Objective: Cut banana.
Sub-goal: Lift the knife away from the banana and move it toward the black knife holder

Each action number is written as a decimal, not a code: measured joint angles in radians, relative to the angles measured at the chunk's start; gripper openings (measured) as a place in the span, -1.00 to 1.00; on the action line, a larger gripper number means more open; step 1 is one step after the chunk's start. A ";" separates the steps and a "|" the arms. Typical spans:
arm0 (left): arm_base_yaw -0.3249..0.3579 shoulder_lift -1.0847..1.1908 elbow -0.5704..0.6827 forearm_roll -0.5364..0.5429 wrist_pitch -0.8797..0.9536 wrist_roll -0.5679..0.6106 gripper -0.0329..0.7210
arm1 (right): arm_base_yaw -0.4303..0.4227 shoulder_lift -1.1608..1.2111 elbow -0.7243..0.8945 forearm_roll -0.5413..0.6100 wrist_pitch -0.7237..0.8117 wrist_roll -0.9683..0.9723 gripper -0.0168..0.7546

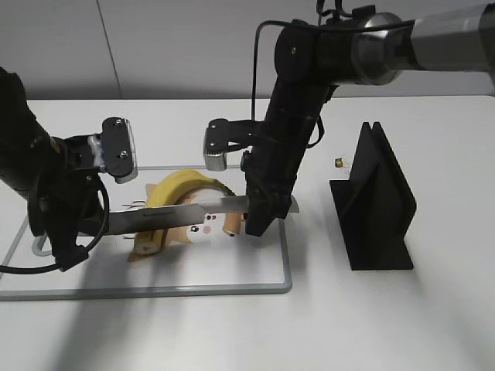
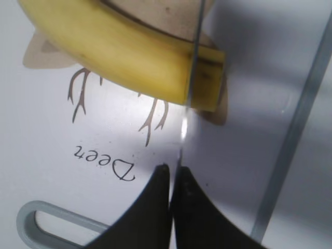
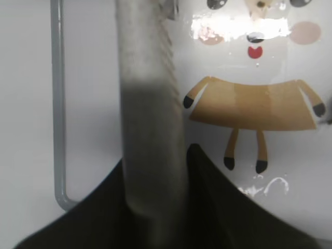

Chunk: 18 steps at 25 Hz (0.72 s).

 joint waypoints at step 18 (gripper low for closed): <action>-0.001 0.093 0.054 -0.011 -0.143 0.003 -0.93 | -0.003 0.055 -0.013 0.009 -0.029 -0.022 -0.42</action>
